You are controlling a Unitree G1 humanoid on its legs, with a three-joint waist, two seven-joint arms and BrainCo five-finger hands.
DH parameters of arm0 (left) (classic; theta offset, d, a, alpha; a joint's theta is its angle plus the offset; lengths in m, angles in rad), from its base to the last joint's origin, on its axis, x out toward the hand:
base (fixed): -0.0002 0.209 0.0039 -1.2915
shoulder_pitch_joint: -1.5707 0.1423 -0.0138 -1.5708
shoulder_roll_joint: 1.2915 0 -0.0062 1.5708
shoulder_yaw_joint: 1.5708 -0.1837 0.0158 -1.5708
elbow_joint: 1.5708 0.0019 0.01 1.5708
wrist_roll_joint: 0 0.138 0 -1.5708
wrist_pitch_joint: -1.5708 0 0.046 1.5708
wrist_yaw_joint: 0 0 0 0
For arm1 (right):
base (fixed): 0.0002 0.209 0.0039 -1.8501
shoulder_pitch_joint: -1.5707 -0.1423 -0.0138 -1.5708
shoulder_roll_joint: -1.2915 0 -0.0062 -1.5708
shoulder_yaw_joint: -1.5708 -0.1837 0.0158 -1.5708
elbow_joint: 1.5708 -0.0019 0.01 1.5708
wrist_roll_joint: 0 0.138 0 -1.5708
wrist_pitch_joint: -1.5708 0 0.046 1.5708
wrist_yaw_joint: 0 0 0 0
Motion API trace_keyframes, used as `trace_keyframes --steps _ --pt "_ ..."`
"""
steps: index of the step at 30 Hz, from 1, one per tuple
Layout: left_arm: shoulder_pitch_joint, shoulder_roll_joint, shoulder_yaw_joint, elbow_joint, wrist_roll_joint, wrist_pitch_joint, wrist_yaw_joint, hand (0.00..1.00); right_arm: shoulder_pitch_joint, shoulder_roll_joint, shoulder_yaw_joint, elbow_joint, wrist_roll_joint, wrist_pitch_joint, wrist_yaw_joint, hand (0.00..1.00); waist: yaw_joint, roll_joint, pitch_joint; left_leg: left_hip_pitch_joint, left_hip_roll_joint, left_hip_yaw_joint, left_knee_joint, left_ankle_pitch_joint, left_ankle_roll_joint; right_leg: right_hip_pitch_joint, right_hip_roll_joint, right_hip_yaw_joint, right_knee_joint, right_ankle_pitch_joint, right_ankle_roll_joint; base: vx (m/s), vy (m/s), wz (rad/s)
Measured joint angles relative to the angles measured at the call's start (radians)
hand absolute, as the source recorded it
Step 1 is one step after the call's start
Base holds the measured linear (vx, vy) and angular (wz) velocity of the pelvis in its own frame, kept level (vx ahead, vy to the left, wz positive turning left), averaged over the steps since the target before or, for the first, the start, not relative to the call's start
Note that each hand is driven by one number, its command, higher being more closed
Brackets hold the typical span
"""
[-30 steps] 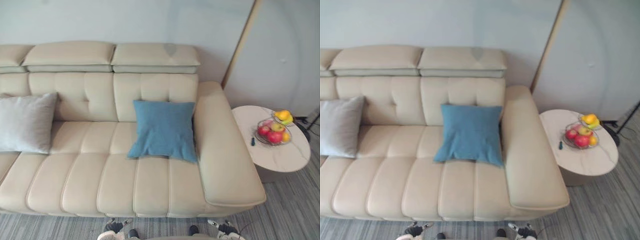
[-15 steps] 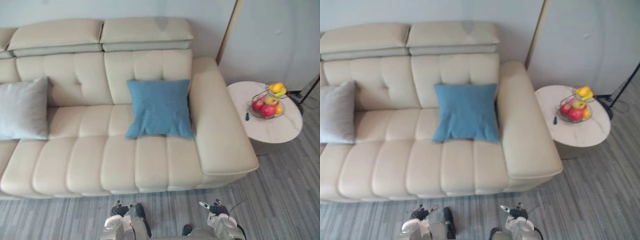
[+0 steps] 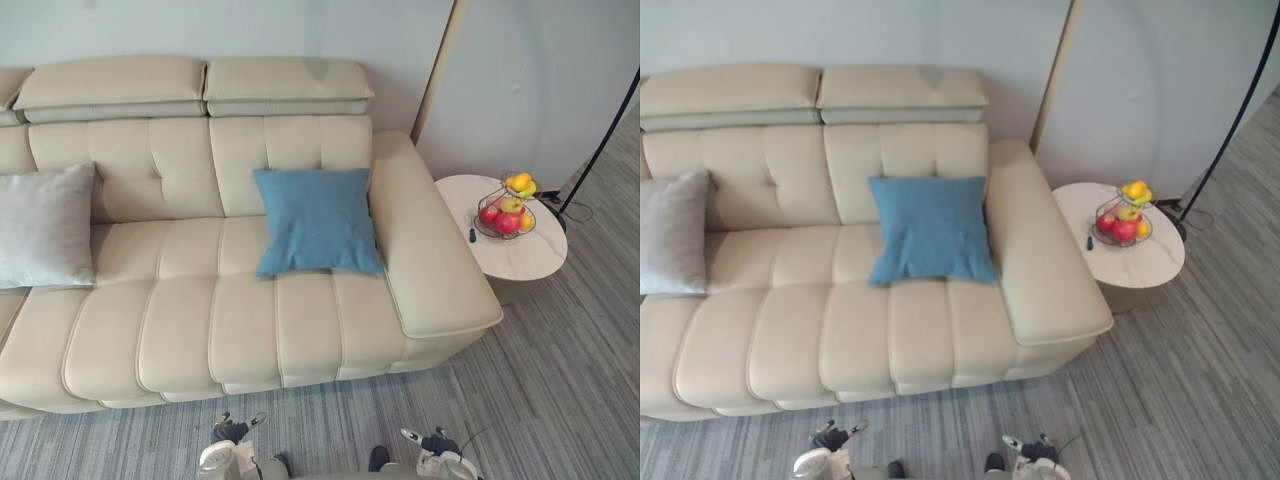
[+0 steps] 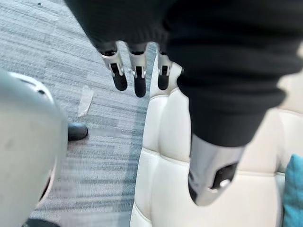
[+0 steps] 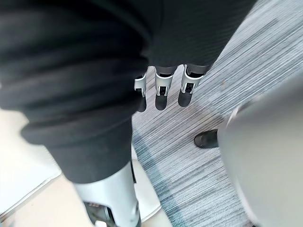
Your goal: Pick up cushions and gather them together orderly.
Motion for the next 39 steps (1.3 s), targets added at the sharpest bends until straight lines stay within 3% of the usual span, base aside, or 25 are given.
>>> trace_keyframes --steps 2,3,15,24,28,29,30,31,33,35,37,38,39 --pt "0.013 0.001 0.0 0.024 0.003 0.003 0.0 0.0 0.0 -0.008 -0.013 0.009 0.0 0.0 0.001 0.0 -0.001 0.004 -0.012 0.025 -0.009 -0.01 -0.043 0.025 0.0 0.009 0.0 -0.004 -0.007 -0.003 0.004 0.02 0.002 0.06" --pt "0.014 0.022 0.004 0.069 0.037 0.006 -0.02 0.0 -0.02 -0.038 -0.045 0.075 -0.001 0.012 0.007 0.0 -0.012 0.004 -0.019 0.116 -0.006 -0.063 -0.151 0.064 -0.011 0.065 0.033 -0.025 -0.036 -0.024 -0.003 0.0 0.0 0.0" --pt "0.017 0.019 0.035 0.077 0.013 0.012 -0.048 0.0 -0.01 -0.036 -0.082 0.075 0.005 0.023 0.017 0.0 -0.03 0.008 -0.018 0.125 -0.001 -0.04 -0.155 0.063 -0.012 0.066 0.034 -0.019 -0.038 -0.022 0.0 0.0 0.0 -0.03" --pt "-0.007 -0.002 0.078 0.095 -0.024 0.025 -0.089 0.0 0.003 -0.034 -0.082 0.036 0.047 0.036 0.037 0.0 -0.052 0.021 0.008 0.146 0.054 0.154 -0.099 0.0 -0.056 0.016 0.097 0.165 -0.075 0.024 -0.01 -0.03 -0.031 -0.67" --pt "-0.011 -0.009 0.112 0.092 -0.024 0.026 -0.092 0.0 -0.009 -0.012 -0.049 -0.014 0.039 0.041 0.039 0.0 -0.052 0.026 0.025 0.146 0.106 0.356 -0.034 -0.045 -0.089 -0.085 0.177 0.295 -0.057 0.071 -0.037 -0.01 -0.075 -1.54" --pt "-0.011 -0.004 0.119 0.09 -0.023 0.026 -0.09 0.0 -0.029 -0.011 -0.03 -0.013 0.039 0.039 0.041 0.0 -0.048 0.02 0.027 0.134 0.128 0.441 -0.002 -0.048 -0.085 -0.145 0.204 0.19 -0.056 0.109 -0.098 0.05 -0.174 -2.35" --pt "-0.009 0.0 0.118 0.087 -0.021 0.025 -0.089 0.0 -0.039 -0.011 -0.026 -0.011 0.039 0.038 0.041 0.0 -0.041 0.016 0.025 0.13 0.137 0.469 0.005 -0.049 -0.084 -0.165 0.2 0.125 -0.055 0.093 -0.135 0.07 -0.221 -2.33" --pt "-0.021 -0.001 0.102 0.087 -0.022 0.025 -0.088 0.0 -0.058 -0.022 -0.029 -0.009 0.038 0.038 0.038 0.0 -0.045 0.028 0.033 0.137 0.147 0.528 0.002 -0.05 -0.082 -0.192 0.168 -0.097 -0.007 0.049 -0.167 0.06 -0.152 -1.53" --pt "-0.04 -0.002 0.087 0.087 -0.022 0.025 -0.087 0.0 -0.039 -0.023 -0.045 -0.008 0.038 0.038 0.035 0.0 -0.05 0.033 0.042 0.163 0.156 0.57 0.002 -0.051 -0.083 -0.194 0.125 -0.298 0.039 0.053 -0.162 0.09 -0.127 -1.28" --pt "-0.066 -0.028 0.075 0.093 -0.021 0.023 -0.09 0.0 -0.032 -0.034 -0.073 -0.01 0.037 0.033 0.035 0.0 -0.064 0.063 0.057 0.214 0.162 0.587 0.007 -0.03 -0.108 -0.18 0.145 -0.293 0.081 0.013 -0.169 0.15 -0.174 -0.87" --pt "-0.073 -0.051 0.07 0.094 -0.02 0.02 -0.094 0.0 -0.032 -0.049 -0.08 -0.011 0.039 0.032 0.037 0.0 -0.075 0.069 0.064 0.226 0.189 0.576 0.107 -0.022 -0.119 -0.186 0.134 -0.267 0.164 -0.054 -0.162 0.11 -0.095 -0.51" --pt "-0.073 -0.056 0.07 0.097 -0.019 0.023 -0.095 0.0 -0.029 -0.048 -0.08 -0.011 0.039 0.031 0.037 0.0 -0.083 0.06 0.069 0.215 0.234 0.565 0.258 -0.022 -0.119 -0.179 0.124 -0.242 0.211 -0.094 -0.162 0.12 -0.127 -0.57" --pt "-0.071 -0.061 0.082 0.093 -0.018 0.023 -0.095 0.0 -0.023 -0.039 -0.08 -0.013 0.039 0.03 0.036 0.0 -0.077 0.061 0.073 0.175 0.308 0.537 0.447 -0.001 -0.075 -0.16 0.136 -0.209 0.228 -0.128 -0.169 0.12 -0.143 -0.73"
